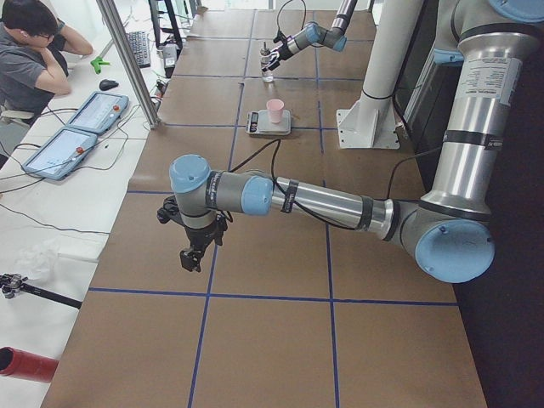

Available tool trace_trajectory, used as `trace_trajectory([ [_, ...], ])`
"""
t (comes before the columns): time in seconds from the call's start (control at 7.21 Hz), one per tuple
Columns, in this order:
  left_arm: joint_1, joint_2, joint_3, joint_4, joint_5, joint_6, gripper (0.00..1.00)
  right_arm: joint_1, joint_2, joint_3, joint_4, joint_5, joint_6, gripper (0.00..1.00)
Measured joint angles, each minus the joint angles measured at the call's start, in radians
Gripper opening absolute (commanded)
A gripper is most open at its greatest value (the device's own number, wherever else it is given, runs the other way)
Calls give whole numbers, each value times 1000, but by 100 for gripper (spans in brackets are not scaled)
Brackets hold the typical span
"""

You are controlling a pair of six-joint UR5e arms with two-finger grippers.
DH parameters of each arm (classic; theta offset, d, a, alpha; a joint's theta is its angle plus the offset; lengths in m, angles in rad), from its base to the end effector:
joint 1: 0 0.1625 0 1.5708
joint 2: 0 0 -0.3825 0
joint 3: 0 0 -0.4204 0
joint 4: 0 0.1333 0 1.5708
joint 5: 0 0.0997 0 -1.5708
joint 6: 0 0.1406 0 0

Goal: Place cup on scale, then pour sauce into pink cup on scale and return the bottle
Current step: 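Lower the bottle onto the table with the right gripper, then open the right gripper and withdraw it from the bottle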

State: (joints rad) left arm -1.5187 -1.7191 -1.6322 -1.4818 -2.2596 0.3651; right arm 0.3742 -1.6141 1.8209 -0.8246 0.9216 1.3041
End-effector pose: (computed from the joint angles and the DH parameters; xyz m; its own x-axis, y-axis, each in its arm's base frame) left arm -0.0137 -0.5813 0.5490 0.6980 0.4629 -0.5464 -0.3221 0.8844 0.3378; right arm -0.4265 -0.4020 0.4419 0.7177 0.0563 0.6940 -0.5813 0.5973 0.5526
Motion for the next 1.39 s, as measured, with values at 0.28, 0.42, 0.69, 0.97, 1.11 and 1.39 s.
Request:
trace_trajectory([
  [0.28,-1,-2,-1,1,0,0,100,1,-12,55,-64,52,0,100],
  [0.42,-1,-2,-2,1,0,0,100,1,-15,84,-128,78,0,100],
  [0.69,-1,-2,-3,2,0,-1,100,2,-18,156,-281,155,0,100],
  [0.97,-2,-1,-4,2,0,-1,100,5,-65,256,-381,273,-10,100],
  [1.11,-2,-1,-3,2,0,-2,100,12,-116,315,-403,350,-40,100],
  [1.39,-2,-1,-2,2,0,-2,100,88,-170,435,-517,540,-144,100],
])
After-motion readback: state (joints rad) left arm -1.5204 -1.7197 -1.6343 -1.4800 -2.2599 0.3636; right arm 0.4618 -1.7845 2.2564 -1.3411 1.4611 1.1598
